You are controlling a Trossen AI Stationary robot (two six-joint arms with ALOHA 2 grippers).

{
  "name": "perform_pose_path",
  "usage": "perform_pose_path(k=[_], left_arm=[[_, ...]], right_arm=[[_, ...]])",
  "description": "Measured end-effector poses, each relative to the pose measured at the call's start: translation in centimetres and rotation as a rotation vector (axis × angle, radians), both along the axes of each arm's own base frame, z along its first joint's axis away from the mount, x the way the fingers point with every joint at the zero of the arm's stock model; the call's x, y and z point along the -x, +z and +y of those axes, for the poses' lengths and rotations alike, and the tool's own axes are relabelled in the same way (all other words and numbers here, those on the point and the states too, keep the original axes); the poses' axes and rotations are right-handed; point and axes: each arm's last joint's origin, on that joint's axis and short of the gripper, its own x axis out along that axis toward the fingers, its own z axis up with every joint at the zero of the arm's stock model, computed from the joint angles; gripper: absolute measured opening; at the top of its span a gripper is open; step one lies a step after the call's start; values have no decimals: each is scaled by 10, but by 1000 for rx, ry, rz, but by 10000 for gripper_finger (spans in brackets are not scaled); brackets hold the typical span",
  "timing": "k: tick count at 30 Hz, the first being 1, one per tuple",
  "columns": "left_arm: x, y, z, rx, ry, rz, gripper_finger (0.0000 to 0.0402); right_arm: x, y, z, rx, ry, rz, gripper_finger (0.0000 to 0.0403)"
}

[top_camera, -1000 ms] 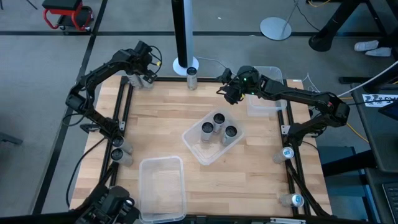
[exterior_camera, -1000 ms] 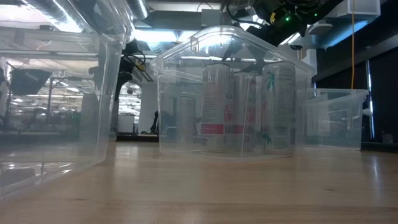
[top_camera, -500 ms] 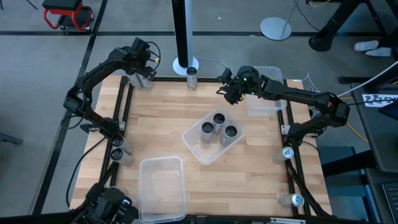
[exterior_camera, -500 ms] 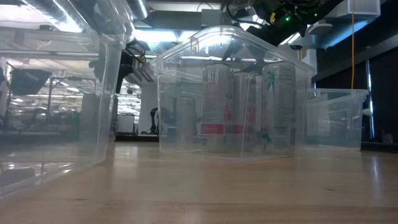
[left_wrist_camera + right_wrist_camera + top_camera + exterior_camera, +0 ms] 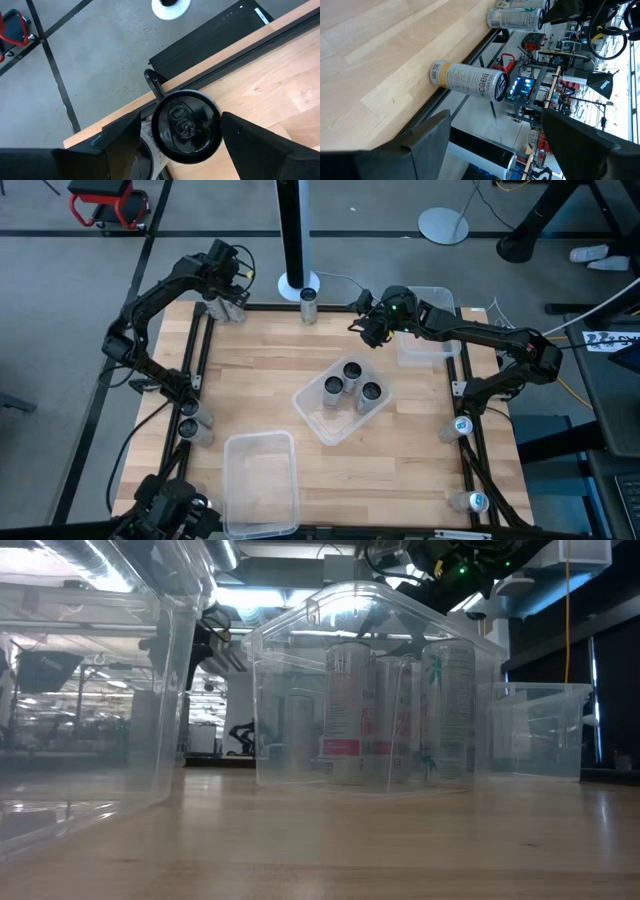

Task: Sort soda cans
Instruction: Put the white and black peach soda can into the middle transparent bin

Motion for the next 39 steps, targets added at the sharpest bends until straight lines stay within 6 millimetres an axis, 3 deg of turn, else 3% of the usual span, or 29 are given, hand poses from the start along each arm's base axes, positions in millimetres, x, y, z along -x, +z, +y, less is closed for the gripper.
perform_pose_path(k=[8,16,20,33,39], left_arm=[[0,-2,1,26,-18,-34,270],[-1,-5,-2,77,-88,-27,370],[-2,-4,0,53,-104,-29,396],[-2,-3,3,0,-40,-33,400],[-3,-18,4,30,-61,-37,400]], right_arm=[[0,0,0,0,0,0,312],[0,0,0,0,0,0,312],[0,0,0,0,0,0,312],[0,-1,0,-5,0,9,312],[1,-2,0,-8,0,15,312]])
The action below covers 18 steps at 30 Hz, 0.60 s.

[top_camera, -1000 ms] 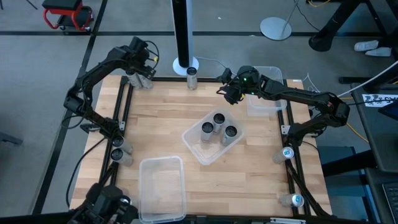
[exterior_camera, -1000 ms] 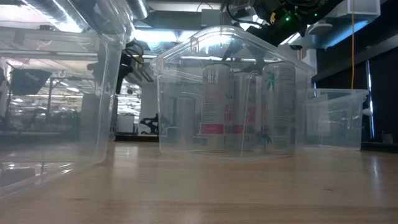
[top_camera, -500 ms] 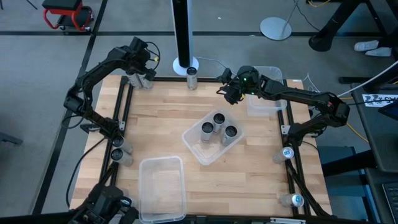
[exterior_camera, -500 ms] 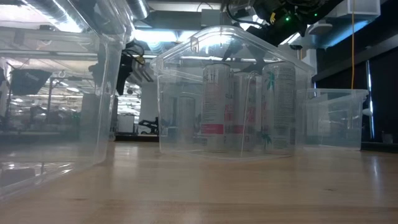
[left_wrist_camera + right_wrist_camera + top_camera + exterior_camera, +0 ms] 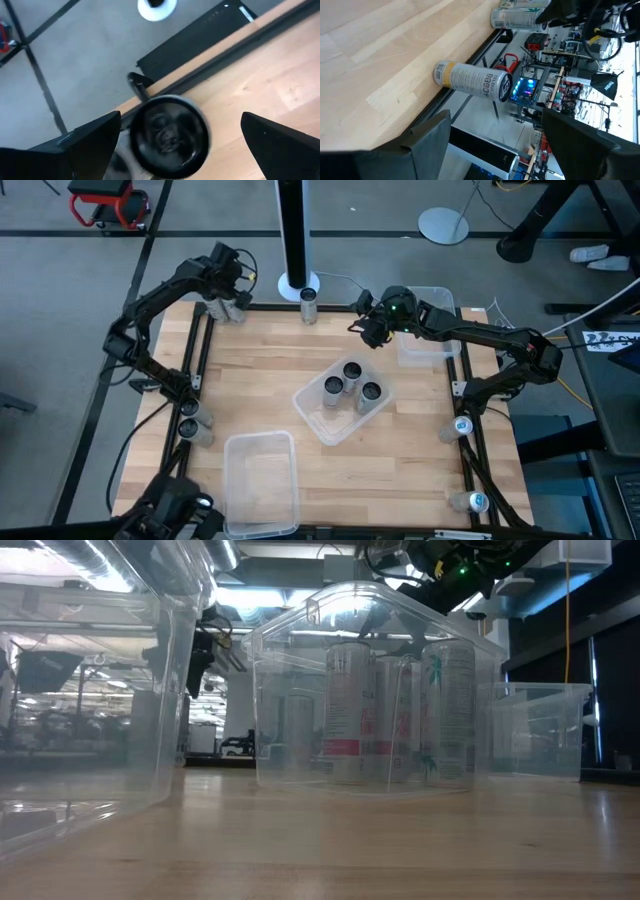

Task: Sort soda cans
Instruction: Put the white and black peach soda can into the middle transparent bin

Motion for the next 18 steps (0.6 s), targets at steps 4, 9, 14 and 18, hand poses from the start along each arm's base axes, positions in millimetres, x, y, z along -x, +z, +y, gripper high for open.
perform_pose_path(k=[4,9,14,18], left_arm=[[-3,-15,5,28,-20,16,400],[-5,-27,8,67,-28,55,400],[-5,-27,9,70,-30,52,395],[-5,-28,8,74,-36,57,361]], right_arm=[[0,0,0,2,0,-4,312],[0,0,0,1,0,-2,312],[0,1,0,3,-1,-5,312],[0,1,0,3,-1,-6,312]])
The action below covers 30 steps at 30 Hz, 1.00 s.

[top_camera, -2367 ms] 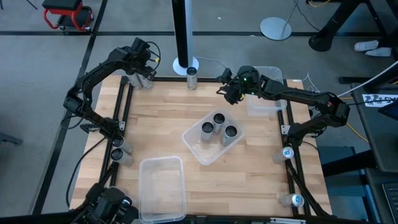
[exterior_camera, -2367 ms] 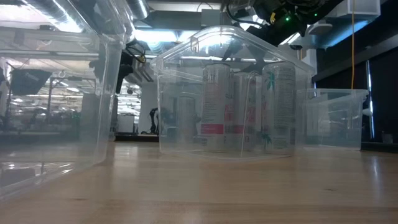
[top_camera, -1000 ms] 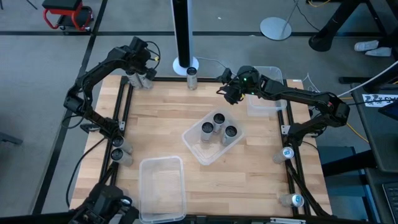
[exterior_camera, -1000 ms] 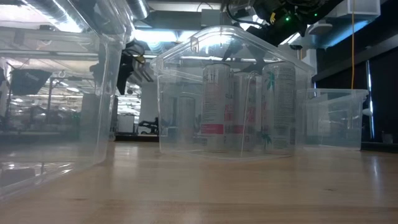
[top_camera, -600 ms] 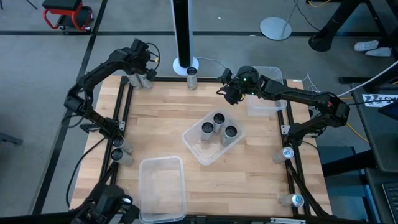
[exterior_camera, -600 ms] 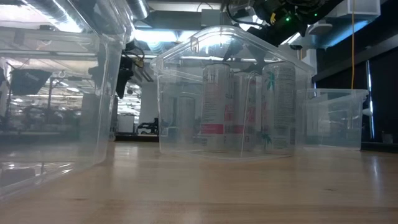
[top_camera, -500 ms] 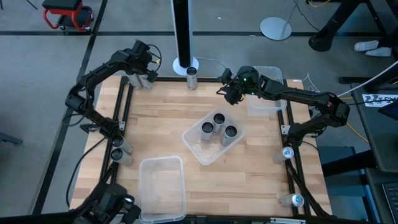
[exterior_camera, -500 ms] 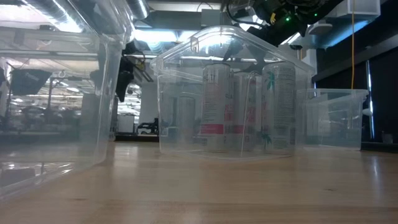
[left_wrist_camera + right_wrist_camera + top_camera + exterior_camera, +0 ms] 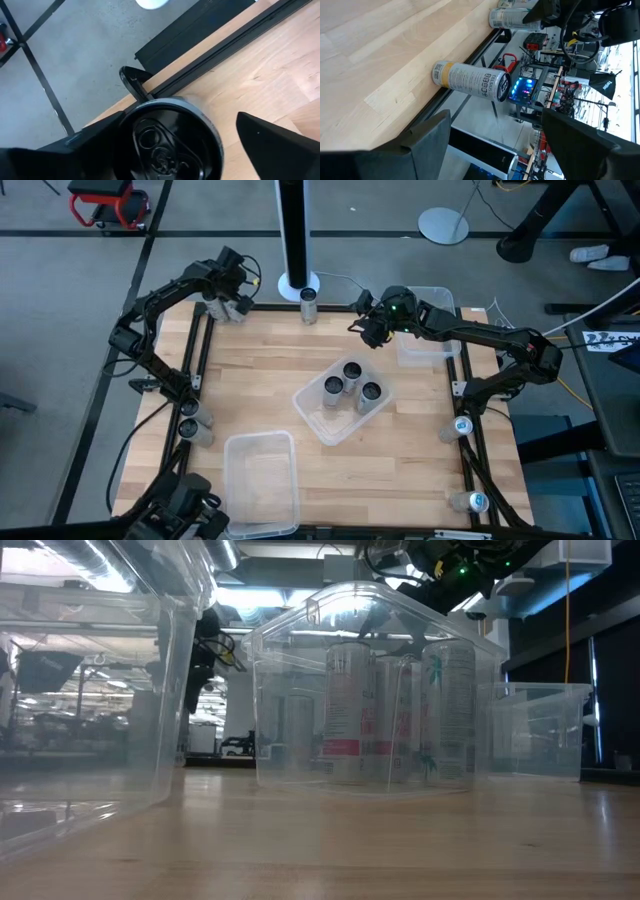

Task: Sort soda cans
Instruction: Put the white and black peach soda can into the middle transparent bin

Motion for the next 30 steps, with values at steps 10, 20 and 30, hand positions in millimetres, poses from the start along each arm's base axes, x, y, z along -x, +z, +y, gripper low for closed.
perform_pose_path(k=[10,20,30], left_arm=[[0,1,0,2,-27,0,257],[-9,8,-8,3,-83,-5,256],[-33,49,-41,-98,-189,-61,254]], right_arm=[[0,0,0,-2,0,5,312],[1,0,0,2,-8,7,312],[18,15,9,6,-24,18,312]])
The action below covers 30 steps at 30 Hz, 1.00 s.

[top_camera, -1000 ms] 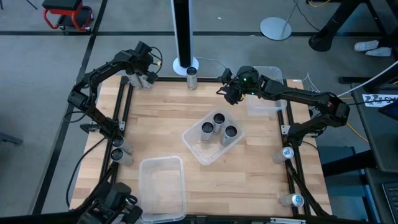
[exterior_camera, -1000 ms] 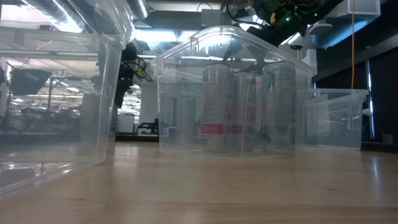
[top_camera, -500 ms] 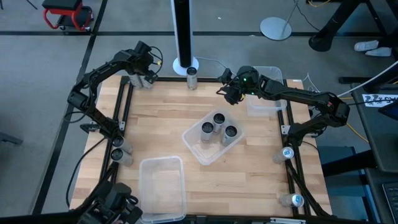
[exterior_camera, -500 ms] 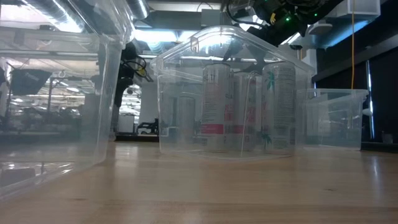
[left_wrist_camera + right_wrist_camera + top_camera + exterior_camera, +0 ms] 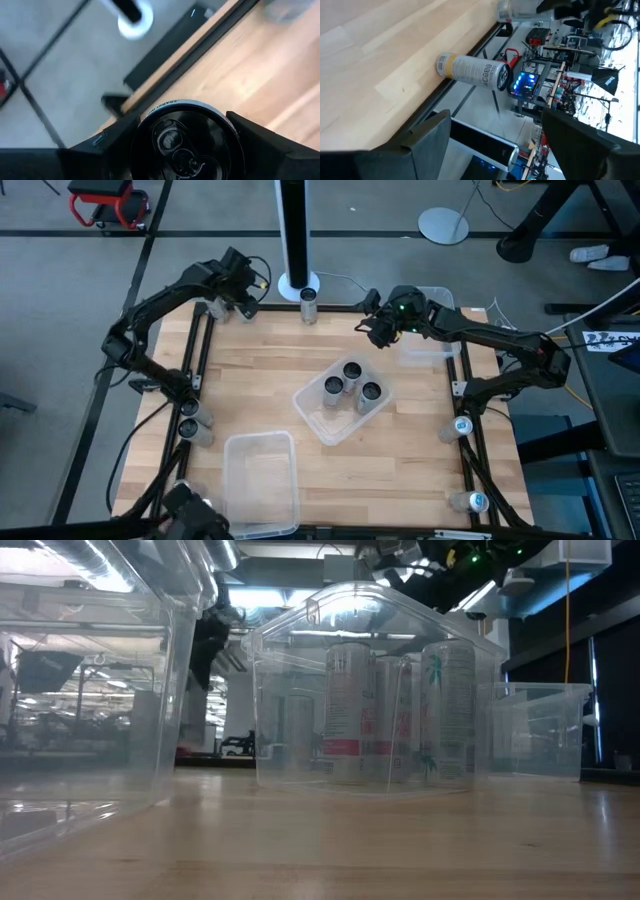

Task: Sort soda cans
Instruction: Put the white and black peach soda can into the middle transparent bin

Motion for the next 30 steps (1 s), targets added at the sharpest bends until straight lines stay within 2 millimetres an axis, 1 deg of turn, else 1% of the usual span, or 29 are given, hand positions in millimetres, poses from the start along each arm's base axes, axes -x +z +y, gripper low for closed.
perform_pose_path(k=[3,5,8,11,15,18,26,30], left_arm=[[-11,21,-17,-59,-56,-69,254],[-19,29,-30,-73,-91,-98,254],[-32,47,-53,-113,-154,-160,255],[-49,64,-79,-160,-263,-244,254],[-72,73,-112,-170,-408,-312,255],[-86,81,-135,-209,-510,-381,255],[-108,92,-190,-246,-724,-523,254],[-122,88,-211,-250,-811,-543,254]], right_arm=[[5,4,3,-2,-1,2,312],[7,3,3,-10,-1,17,312],[8,2,4,-18,-2,34,312],[8,1,4,-23,-3,45,312],[8,1,4,-27,-6,42,312],[8,1,4,-29,-13,41,312],[9,1,2,0,-75,58,312],[12,4,4,-4,-88,49,312]])
